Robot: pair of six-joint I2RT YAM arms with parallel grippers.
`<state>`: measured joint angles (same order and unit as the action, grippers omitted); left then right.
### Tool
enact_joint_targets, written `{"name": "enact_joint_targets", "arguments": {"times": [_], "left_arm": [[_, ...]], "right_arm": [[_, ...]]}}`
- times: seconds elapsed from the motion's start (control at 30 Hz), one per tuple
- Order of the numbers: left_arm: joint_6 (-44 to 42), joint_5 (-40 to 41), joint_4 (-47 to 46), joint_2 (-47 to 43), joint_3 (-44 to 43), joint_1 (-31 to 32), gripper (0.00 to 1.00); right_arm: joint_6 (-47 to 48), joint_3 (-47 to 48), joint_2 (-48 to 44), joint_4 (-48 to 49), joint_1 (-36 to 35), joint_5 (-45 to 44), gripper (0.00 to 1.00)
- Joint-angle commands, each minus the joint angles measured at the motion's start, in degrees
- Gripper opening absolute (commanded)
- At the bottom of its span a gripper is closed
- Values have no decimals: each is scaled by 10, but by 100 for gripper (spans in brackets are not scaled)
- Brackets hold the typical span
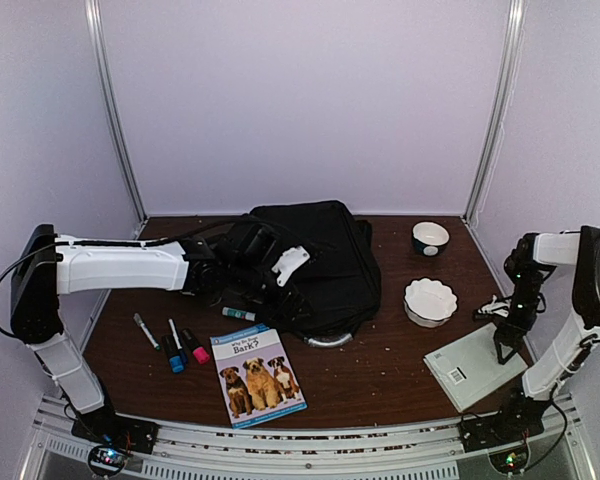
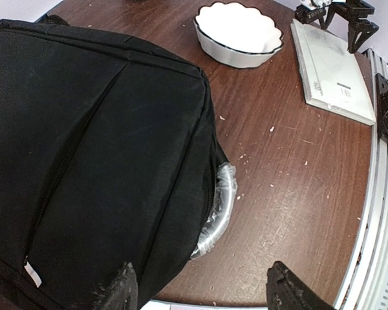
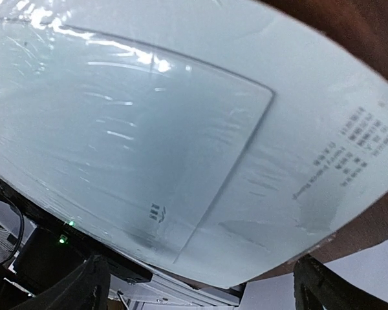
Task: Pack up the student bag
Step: Move the book to the corner of the board.
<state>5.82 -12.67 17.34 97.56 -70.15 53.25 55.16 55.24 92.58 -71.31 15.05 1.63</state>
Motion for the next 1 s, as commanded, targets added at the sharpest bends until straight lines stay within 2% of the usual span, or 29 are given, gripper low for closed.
{"name": "enact_joint_targets", "arguments": {"times": [0.0,0.27,0.53,0.77,0.87,0.97], "left_arm": [[-11,-2,-6,2,-10,3,70],[-21,3,5,14,-30,3,71],[-24,12,9,12,-27,3,70],[-14,26,1,-5,-3,3,70],[-14,31,1,-8,2,3,70],[-12,33,0,-8,5,3,70]], "right_arm": [[-11,11,33,-20,1,-14,100],[-22,-1,51,-19,-53,1,89],[-98,8,42,-1,-215,25,82],[-152,65,27,-3,-375,68,81],[-153,85,12,-17,-403,88,86],[-143,87,-9,-29,-401,64,90]]}}
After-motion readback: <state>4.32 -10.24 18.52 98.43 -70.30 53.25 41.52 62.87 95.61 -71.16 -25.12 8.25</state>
